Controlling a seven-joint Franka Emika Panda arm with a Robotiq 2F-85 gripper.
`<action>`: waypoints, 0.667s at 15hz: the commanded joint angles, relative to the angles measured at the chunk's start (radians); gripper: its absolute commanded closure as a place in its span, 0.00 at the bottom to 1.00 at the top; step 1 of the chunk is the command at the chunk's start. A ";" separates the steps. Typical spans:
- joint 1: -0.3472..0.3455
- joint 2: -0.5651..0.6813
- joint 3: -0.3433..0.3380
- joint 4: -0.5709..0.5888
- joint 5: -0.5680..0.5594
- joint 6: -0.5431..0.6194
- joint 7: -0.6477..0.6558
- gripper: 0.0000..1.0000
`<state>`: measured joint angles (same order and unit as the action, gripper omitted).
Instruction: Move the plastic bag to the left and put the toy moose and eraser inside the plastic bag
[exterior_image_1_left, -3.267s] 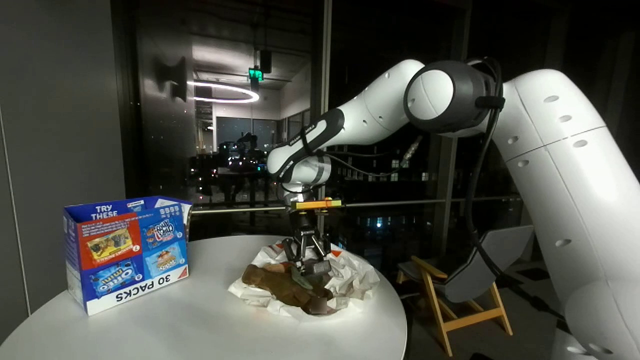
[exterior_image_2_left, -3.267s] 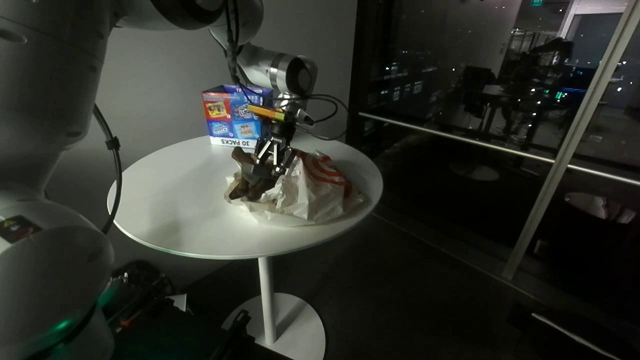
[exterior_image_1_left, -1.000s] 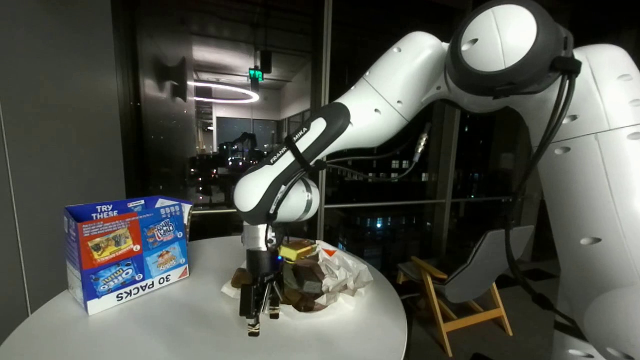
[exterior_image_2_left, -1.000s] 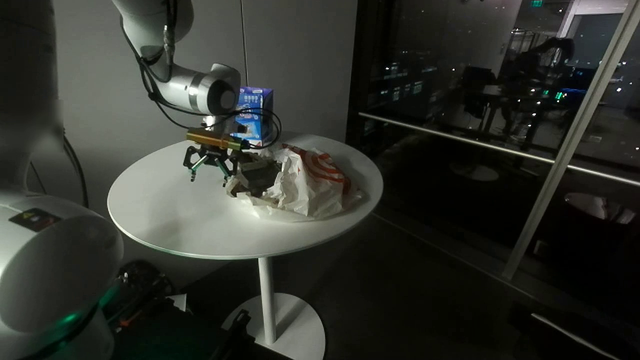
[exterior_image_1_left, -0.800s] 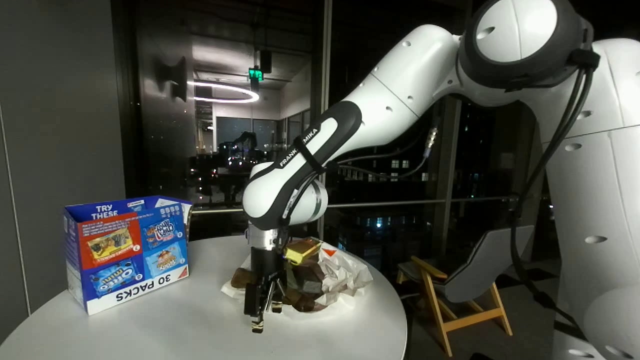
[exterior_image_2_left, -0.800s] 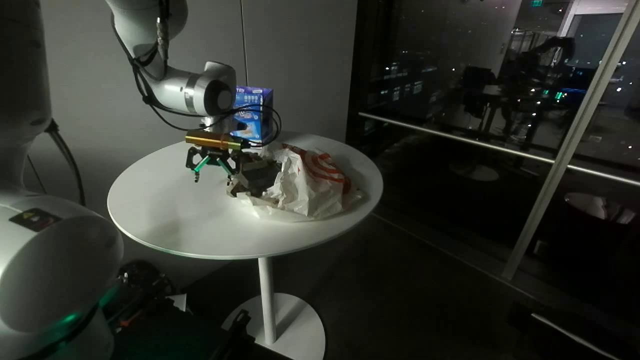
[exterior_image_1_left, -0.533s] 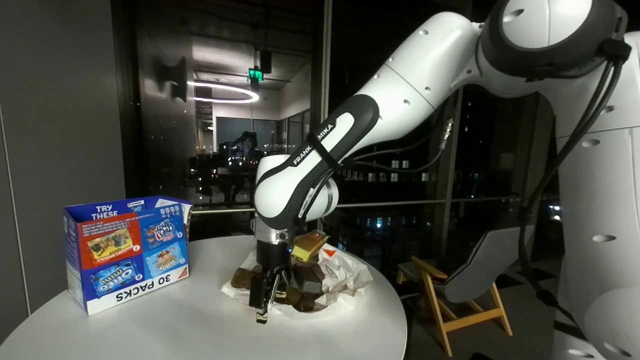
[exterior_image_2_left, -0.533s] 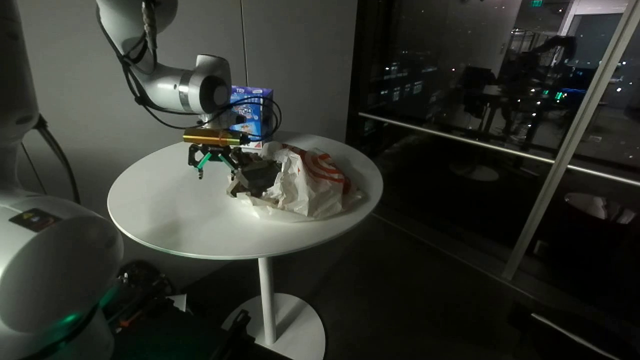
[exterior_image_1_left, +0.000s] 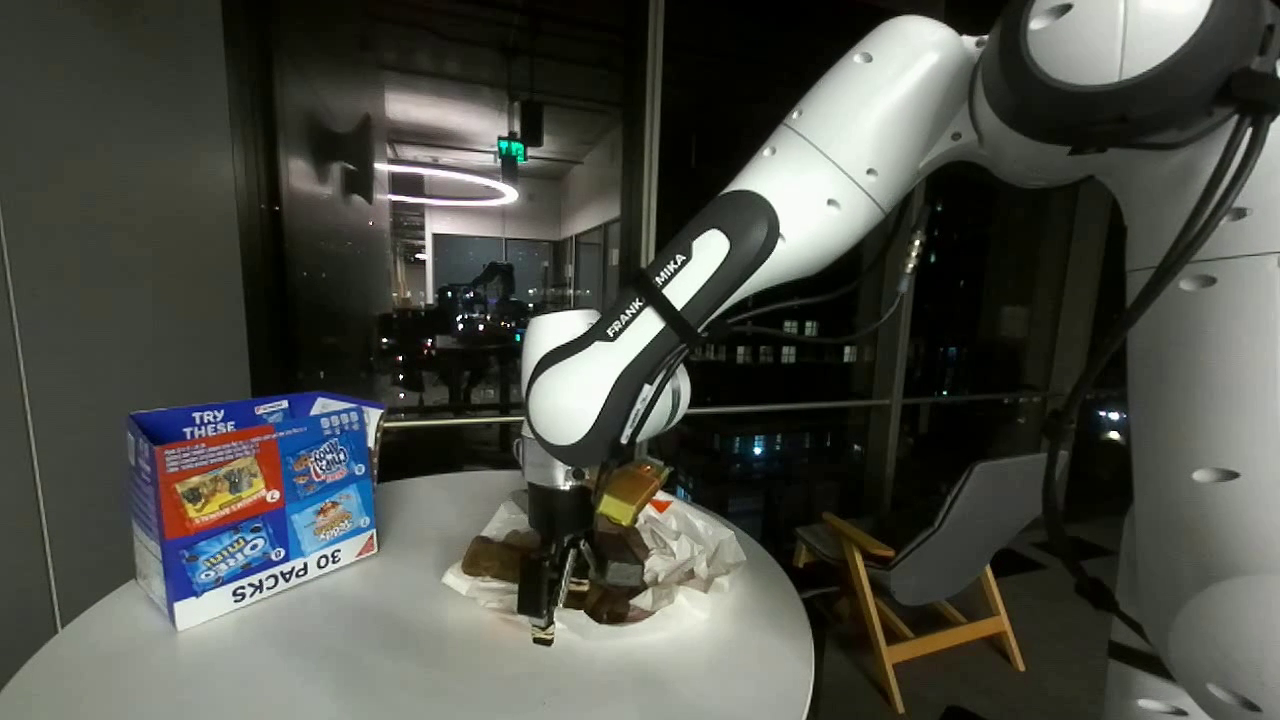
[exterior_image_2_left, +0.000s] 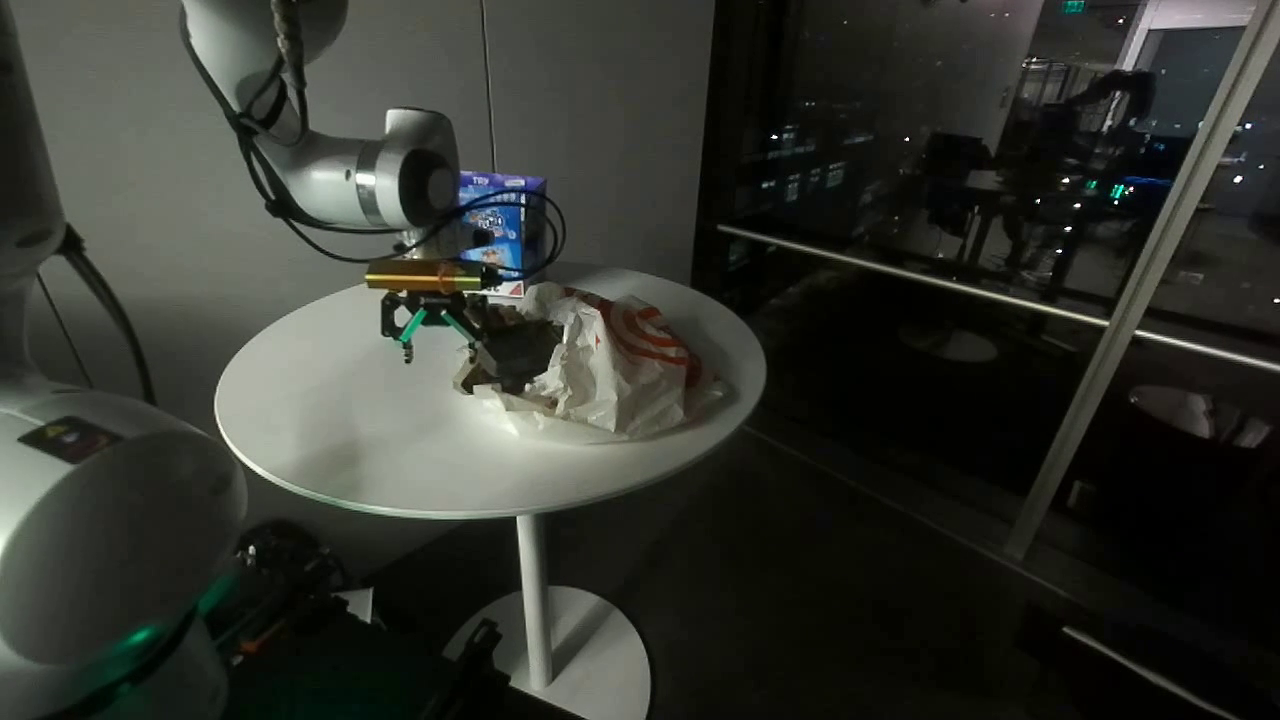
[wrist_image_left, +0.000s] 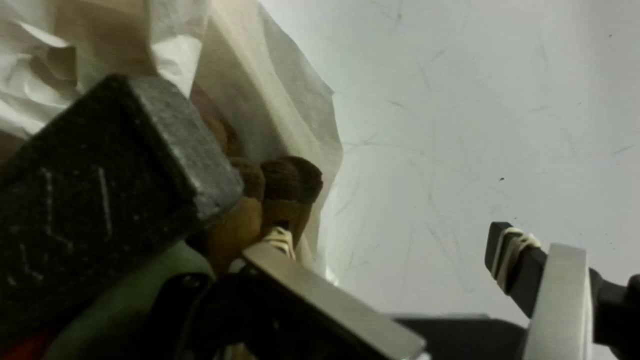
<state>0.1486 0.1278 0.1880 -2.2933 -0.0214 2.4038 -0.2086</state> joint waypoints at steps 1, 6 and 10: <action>0.006 0.005 -0.016 -0.006 -0.054 0.028 0.034 0.00; -0.002 0.033 -0.028 0.009 -0.093 0.036 0.035 0.00; -0.009 0.072 -0.030 0.028 -0.071 0.027 0.020 0.00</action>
<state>0.1445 0.1709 0.1621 -2.2891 -0.0989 2.4206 -0.1818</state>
